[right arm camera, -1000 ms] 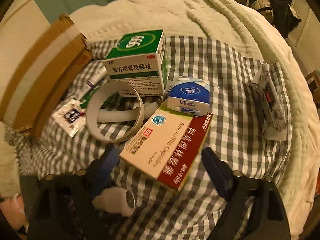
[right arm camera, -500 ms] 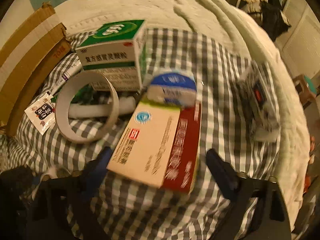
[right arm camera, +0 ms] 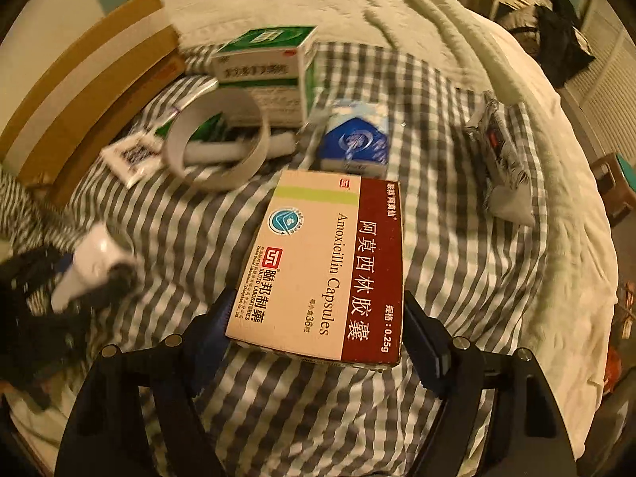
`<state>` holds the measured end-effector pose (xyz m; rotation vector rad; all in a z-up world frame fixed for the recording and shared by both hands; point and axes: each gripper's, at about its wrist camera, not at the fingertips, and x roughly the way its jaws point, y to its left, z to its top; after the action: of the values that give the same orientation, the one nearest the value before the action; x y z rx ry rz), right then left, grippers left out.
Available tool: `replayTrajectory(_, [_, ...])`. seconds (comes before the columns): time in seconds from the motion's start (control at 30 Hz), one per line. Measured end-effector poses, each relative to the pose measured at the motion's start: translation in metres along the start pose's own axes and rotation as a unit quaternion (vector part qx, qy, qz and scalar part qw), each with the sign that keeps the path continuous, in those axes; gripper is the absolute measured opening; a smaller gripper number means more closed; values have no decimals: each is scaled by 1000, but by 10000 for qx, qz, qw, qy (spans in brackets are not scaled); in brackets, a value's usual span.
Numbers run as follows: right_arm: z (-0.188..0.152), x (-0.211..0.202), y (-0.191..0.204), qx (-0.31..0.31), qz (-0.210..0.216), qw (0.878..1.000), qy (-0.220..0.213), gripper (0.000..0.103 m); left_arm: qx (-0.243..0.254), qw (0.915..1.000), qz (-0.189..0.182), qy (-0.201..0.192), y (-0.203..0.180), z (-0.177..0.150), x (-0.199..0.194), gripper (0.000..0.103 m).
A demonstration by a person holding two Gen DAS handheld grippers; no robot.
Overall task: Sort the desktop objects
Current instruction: 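Carry the white object and amoxicillin box over the cardboard box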
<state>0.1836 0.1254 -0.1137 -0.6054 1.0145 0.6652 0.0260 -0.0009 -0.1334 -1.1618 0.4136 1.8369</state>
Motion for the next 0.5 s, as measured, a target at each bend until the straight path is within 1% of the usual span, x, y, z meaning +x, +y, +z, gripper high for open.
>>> replayTrajectory(0.13, [-4, 6, 1, 159, 50, 9998, 102, 78, -6, 9999, 167, 46, -2, -3, 0, 45])
replayTrajectory(0.23, [0, 11, -2, 325, 105, 9994, 80, 82, -64, 9998, 163, 50, -1, -1, 1, 45])
replayTrajectory(0.37, [6, 23, 4, 206, -7, 9997, 118, 83, -186, 9997, 108, 66, 2, 4, 5, 45])
replayTrajectory(0.4, [6, 26, 4, 155, -30, 9998, 149, 82, -199, 9997, 99, 69, 3, 5, 7, 45])
replayTrajectory(0.47, [7, 32, 4, 37, -91, 9998, 170, 74, -224, 9997, 117, 69, 5, 7, 8, 45])
replayTrajectory(0.5, [7, 31, 4, 9, -60, 9999, 153, 74, -236, 9996, 118, 57, 6, 8, 8, 45])
